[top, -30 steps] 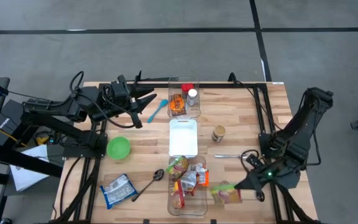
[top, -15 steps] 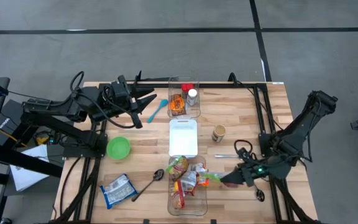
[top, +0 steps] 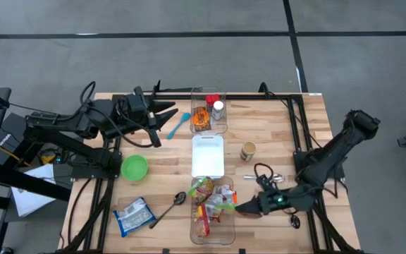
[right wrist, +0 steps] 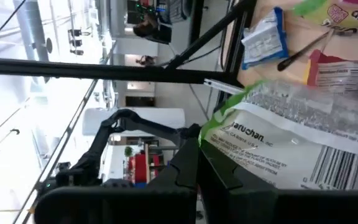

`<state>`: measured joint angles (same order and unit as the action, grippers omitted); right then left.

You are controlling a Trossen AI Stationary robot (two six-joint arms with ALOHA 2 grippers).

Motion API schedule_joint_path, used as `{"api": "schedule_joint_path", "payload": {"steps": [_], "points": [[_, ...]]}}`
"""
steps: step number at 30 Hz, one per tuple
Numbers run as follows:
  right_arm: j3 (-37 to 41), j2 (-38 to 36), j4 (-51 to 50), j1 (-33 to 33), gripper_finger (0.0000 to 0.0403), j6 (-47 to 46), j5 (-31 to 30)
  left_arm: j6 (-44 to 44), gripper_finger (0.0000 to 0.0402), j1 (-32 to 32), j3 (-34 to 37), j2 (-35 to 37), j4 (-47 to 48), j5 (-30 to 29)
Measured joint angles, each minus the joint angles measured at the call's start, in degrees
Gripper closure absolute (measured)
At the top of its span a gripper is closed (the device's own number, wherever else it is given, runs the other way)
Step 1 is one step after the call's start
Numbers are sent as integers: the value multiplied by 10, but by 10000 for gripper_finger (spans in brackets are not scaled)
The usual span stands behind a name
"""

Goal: Pick & Place Food Item
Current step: Put the green noodle pack into the bottom transparent bin

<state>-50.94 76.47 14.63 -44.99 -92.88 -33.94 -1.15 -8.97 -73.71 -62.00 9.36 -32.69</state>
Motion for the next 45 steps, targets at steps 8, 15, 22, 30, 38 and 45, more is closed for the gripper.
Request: {"api": "schedule_joint_path", "payload": {"steps": [8,15,22,30,38,45], "points": [[-55,70,6,1,403,-10,5,0,302,0,0,0,25,0],[-92,118,-19,0,403,-45,11,0,302,0,0,0,25,26],[-121,150,-20,8,403,-47,25,0,302,0,0,0,27,43],[-136,177,-23,33,403,-48,43,0,302,0,0,1,48,57],[-135,176,-52,62,403,-19,86,1,302,-2,0,21,65,62],[-135,175,-78,66,403,-7,138,2,302,-2,0,47,84,62]]}}
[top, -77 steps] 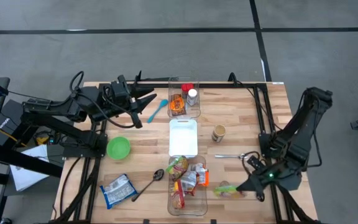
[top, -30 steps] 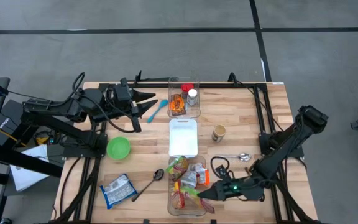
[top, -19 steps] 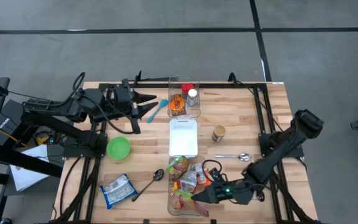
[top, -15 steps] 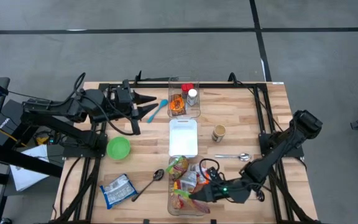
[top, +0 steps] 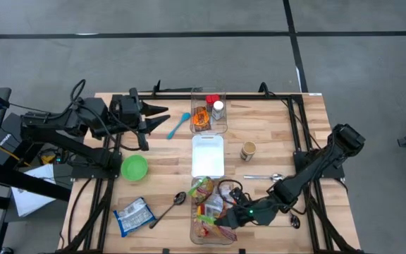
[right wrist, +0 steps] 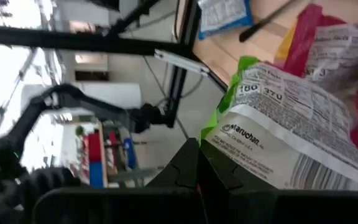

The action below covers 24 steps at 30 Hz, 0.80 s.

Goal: Pick & Place Food Item
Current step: Put the green noodle pack into the bottom transparent bin

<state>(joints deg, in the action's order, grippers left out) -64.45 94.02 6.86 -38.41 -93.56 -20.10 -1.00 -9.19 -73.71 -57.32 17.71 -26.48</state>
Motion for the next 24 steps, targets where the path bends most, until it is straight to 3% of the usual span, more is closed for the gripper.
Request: {"api": "schedule_joint_path", "payload": {"steps": [13,24], "points": [[-3,46,-24,-6,403,-14,82,3,302,-7,0,11,9,0],[0,47,-32,-8,403,-9,52,15,302,-14,0,10,14,0]]}}
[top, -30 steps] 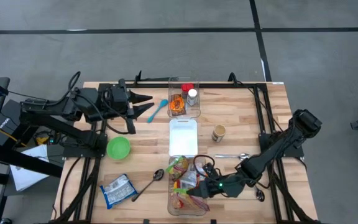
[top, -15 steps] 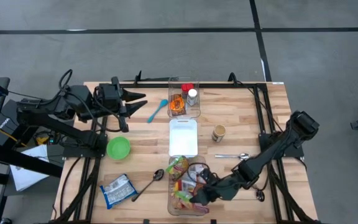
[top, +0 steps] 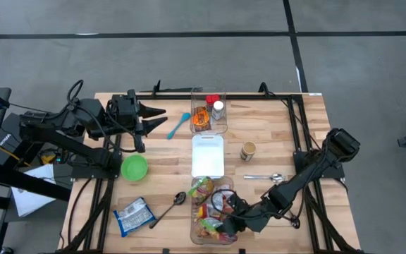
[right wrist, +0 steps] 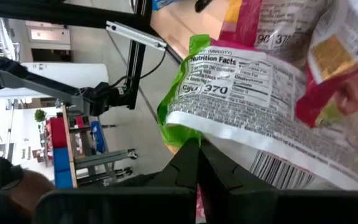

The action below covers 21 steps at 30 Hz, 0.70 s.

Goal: Pick & Place Food Item
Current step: Put the green noodle pack into the bottom transparent bin

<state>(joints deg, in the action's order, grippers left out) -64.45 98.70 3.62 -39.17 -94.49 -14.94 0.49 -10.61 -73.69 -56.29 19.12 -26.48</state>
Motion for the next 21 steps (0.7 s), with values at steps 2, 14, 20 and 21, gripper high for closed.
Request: {"api": "schedule_joint_path", "payload": {"steps": [2,14,20,21], "points": [[0,0,-5,3,403,0,-2,0,302,0,0,0,0,0],[0,-17,21,24,343,50,-48,0,302,-17,0,0,35,33],[0,-44,17,26,274,83,-48,0,302,-16,0,0,57,59],[0,-52,15,26,264,89,-50,1,302,-16,0,0,59,68]]}}
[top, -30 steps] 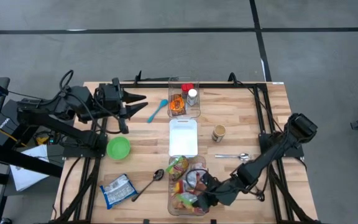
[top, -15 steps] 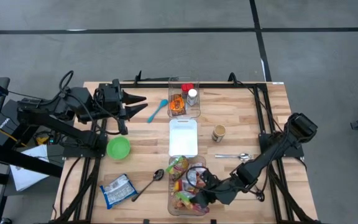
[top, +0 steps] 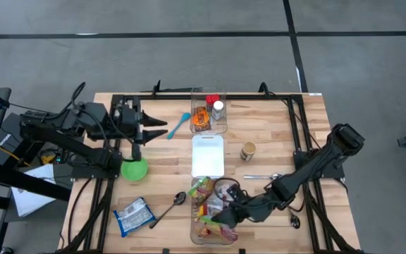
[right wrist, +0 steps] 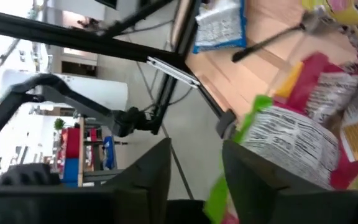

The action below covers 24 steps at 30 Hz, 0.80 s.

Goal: Pick & Place Food Item
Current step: Put the green noodle pack into the bottom transparent bin

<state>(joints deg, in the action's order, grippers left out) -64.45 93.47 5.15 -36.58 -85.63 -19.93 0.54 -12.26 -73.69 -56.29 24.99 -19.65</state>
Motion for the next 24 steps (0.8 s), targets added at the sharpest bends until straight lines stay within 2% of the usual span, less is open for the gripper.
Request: {"api": "schedule_joint_path", "payload": {"steps": [5,12,19,24], "points": [[0,-52,-25,5,233,37,-58,5,302,0,0,-22,19,114],[0,-165,-119,8,231,109,-144,15,302,-4,0,-122,26,246],[0,-268,-186,-22,231,188,-176,14,302,-33,0,-223,-68,292],[0,-311,-225,-43,231,219,-174,66,302,-52,0,-312,-138,303]]}}
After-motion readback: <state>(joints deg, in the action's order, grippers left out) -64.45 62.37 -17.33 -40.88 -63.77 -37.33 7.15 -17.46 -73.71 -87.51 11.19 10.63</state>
